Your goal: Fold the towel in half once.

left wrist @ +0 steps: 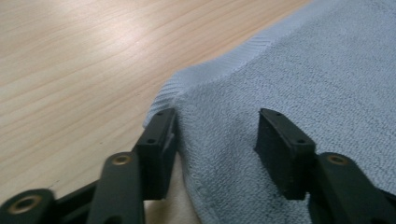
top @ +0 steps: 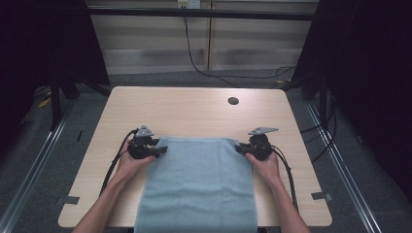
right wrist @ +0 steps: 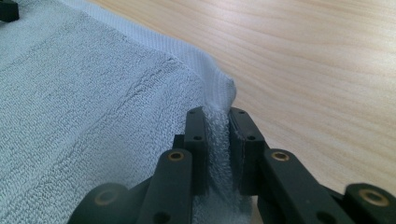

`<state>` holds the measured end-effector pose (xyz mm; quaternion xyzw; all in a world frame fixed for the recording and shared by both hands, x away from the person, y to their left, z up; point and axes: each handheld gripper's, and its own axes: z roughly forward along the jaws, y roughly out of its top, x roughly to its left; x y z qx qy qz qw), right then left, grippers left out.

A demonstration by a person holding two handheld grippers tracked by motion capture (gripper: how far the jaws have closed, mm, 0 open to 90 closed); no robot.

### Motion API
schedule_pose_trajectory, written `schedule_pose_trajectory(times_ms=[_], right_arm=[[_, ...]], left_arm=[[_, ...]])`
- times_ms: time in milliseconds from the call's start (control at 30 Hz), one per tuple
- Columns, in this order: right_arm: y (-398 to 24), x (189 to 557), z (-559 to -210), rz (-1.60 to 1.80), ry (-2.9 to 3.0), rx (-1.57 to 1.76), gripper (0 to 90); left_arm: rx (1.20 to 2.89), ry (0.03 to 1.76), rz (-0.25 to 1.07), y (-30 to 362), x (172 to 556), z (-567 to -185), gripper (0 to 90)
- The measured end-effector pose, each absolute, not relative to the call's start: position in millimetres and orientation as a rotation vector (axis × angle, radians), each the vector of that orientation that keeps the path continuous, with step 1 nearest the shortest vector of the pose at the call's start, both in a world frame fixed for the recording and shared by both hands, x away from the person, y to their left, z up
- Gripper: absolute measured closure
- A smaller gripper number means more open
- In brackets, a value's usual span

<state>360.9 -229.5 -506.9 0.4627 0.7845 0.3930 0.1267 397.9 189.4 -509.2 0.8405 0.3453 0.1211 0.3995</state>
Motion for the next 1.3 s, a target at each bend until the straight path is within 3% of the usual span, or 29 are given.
schedule_pose_trajectory(times_ms=[133, 233, 500, 767, 900, 1300], right_arm=[[-228, 359, -505, 1.141, 2.286, 1.341, 79.8], [-228, 359, -504, 1.149, 2.287, 1.340, 80.6], [-230, 357, -498, 1.203, 2.282, 1.331, 83.0], [-238, 345, -469, 1.336, 2.238, 1.272, 84.7], [-239, 342, -449, 1.480, 2.197, 1.240, 84.8], [-238, 368, -383, 1.474, 2.123, 1.156, 85.1]], left_arm=[[2.109, 0.882, 0.264, 188, 396, -509, 73.8], [2.079, 0.901, 0.197, 191, 396, -510, 81.4], [2.039, 0.907, 0.119, 198, 392, -509, 83.7], [1.946, 0.847, 0.081, 207, 379, -485, 83.7], [1.913, 0.829, 0.093, 208, 378, -470, 83.7], [1.793, 0.800, 0.188, 217, 400, -401, 83.9]])
